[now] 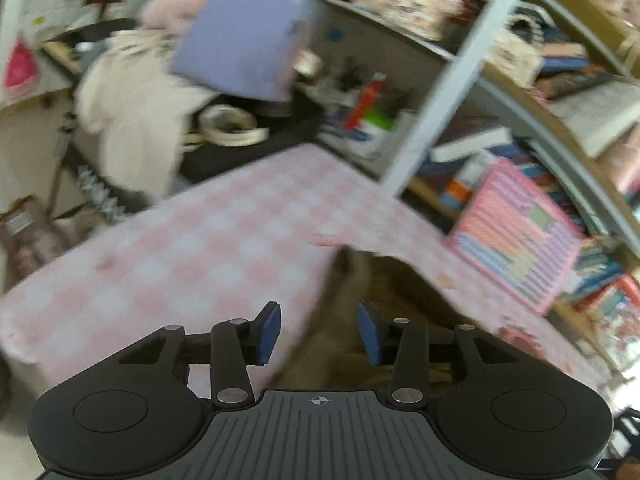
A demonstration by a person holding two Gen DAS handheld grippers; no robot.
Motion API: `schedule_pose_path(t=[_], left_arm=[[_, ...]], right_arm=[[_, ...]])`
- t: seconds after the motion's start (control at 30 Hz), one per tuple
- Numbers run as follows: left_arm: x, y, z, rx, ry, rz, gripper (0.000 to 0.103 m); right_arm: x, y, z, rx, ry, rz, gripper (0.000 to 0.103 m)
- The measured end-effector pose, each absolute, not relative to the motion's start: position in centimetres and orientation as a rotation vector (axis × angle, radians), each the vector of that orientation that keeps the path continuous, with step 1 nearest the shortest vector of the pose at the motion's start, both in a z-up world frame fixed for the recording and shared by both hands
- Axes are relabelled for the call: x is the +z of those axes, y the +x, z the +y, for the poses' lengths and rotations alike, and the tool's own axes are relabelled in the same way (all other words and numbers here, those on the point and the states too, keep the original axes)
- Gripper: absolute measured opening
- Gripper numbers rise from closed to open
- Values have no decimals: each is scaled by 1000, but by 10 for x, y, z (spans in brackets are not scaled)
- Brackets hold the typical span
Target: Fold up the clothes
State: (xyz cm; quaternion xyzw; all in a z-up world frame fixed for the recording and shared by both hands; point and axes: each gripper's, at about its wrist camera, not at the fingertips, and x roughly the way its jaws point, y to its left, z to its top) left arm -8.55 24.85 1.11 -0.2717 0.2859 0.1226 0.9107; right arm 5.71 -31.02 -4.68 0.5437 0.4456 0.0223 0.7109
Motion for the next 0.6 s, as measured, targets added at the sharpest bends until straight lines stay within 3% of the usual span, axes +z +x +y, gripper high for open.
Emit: schedule_pose_path(t=[0.07,0.17,0.2,0.33,0.5,0.6], left_arm=[[11,-69,235,196,-552,611,42],[5,-48,210,127,-534,657,42],[3,-43,203,106,-527,669,42],[-2,-33,185,66,-518,694,42],[-2,-31,175,72,-527,695,42],[-3,-30,169,75,-533,696,42]], right_arm=[[-51,61,-311,40,1229,984,35],[-54,64,-314,64,1267,974,10],[-49,62,-313,99,1283,969,8],[-3,51,-305,333,1313,910,7],[77,64,-287,671,1303,662,7],[83,96,-287,595,1352,569,7]])
